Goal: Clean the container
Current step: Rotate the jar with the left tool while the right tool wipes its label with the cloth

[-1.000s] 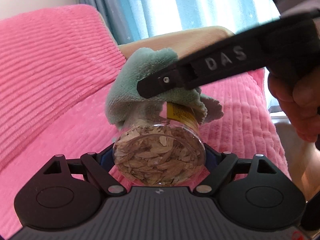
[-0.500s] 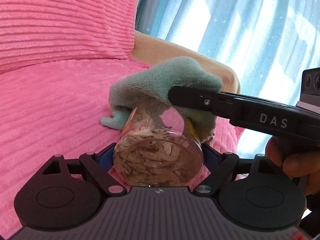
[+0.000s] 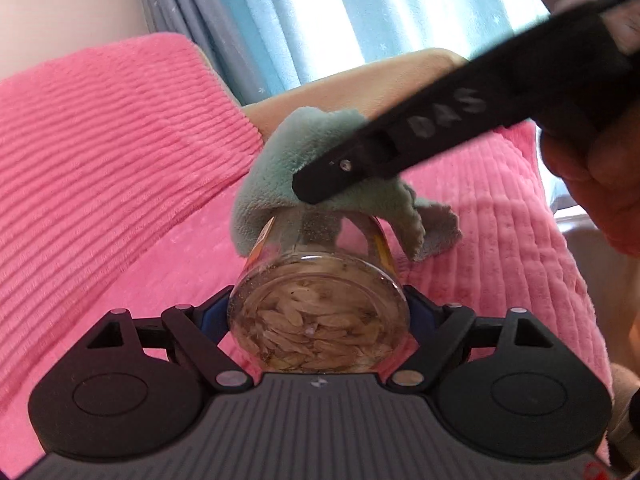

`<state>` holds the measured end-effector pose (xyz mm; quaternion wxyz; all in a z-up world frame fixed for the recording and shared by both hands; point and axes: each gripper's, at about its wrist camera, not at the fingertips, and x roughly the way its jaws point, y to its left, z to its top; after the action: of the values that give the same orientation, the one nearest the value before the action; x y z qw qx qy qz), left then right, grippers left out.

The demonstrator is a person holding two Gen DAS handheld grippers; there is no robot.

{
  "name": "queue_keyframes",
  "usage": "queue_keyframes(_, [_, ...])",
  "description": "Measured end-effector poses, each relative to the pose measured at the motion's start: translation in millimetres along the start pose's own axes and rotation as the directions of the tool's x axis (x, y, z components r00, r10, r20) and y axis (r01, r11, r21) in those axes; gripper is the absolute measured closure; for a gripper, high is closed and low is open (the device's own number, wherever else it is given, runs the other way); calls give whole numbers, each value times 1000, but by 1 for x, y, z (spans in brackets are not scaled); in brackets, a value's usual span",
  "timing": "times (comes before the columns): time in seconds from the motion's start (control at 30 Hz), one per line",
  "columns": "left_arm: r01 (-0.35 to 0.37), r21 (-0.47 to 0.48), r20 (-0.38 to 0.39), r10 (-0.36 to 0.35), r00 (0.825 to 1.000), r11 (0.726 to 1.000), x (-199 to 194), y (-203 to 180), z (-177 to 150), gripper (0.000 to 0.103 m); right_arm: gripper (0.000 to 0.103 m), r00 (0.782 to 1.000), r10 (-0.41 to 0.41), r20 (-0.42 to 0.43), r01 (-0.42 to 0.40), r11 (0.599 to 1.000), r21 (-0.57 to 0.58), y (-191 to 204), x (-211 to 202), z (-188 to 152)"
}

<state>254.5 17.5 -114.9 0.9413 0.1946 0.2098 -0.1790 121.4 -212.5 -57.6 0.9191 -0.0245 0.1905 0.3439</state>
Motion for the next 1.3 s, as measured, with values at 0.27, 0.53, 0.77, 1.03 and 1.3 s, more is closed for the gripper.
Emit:
queue_keyframes(0.27, [13,-29,-2,-13,1000,999,-93,-68,3,18,92,989,143,-19,-144,986,-78,22,-5,-3])
queue_keyframes(0.53, [12,-36,-3,-12,1000,999,-119,-89,-2,18,92,1000,-8,6,7,999,33,-6,8,0])
queue_keyframes(0.77, [108,-237,12,-108,994,966,-121,-68,-5,15,92,1000,-15,5,15,1000,-2,2,9,0])
queue_keyframes(1.03, [252,-592,81,-255,964,766,-106,-26,-19,17,91,1000,-16,4,16,1000,-2,1,8,0])
queue_keyframes(1.3, [150,-339,34,-147,989,929,-113,-58,-2,18,91,1000,-30,9,29,998,50,-3,4,2])
